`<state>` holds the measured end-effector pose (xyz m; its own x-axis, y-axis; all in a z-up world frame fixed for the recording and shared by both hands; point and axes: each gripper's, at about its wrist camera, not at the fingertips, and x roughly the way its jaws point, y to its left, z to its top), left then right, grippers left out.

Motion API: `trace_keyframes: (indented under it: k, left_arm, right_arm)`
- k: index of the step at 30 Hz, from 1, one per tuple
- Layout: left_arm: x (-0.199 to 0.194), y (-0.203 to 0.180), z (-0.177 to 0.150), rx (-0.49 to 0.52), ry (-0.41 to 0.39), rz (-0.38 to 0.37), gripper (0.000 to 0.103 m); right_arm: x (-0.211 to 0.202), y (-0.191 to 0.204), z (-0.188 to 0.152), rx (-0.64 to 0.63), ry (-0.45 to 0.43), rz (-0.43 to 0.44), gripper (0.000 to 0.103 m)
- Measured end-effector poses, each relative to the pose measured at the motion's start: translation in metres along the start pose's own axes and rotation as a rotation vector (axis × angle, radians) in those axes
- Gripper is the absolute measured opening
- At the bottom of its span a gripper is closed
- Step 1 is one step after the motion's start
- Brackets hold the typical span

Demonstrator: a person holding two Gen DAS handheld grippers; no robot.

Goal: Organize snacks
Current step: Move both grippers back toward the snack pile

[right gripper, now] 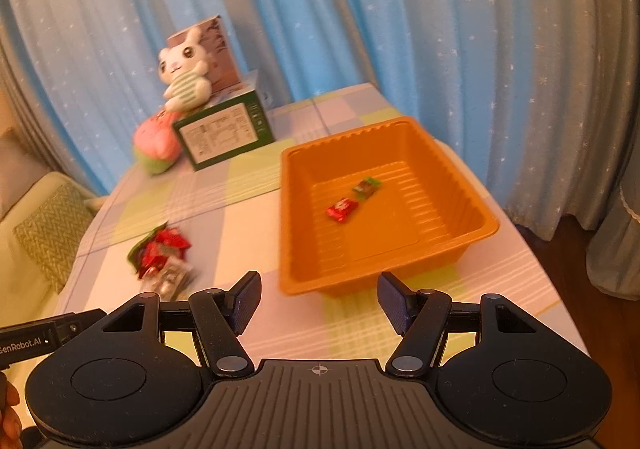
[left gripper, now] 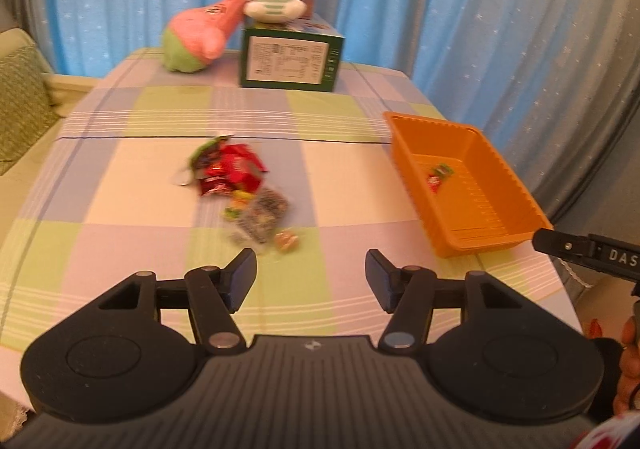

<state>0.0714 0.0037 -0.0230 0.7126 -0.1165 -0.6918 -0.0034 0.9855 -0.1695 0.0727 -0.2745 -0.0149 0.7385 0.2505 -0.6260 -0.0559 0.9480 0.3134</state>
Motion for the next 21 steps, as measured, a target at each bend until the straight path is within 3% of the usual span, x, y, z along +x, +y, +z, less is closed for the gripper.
trace_keyframes:
  k: [8, 21]
  left_arm:
    - [-0.019, 0.033, -0.007, -0.037, -0.020, 0.059, 0.057]
    - [-0.023, 0.048, -0.004, -0.038, -0.035, 0.082, 0.063]
  right_arm:
    - [-0.001, 0.028, -0.010, -0.050, 0.017, 0.032, 0.064]
    - [0.014, 0.064, -0.025, -0.118, 0.049, 0.080, 0.064]
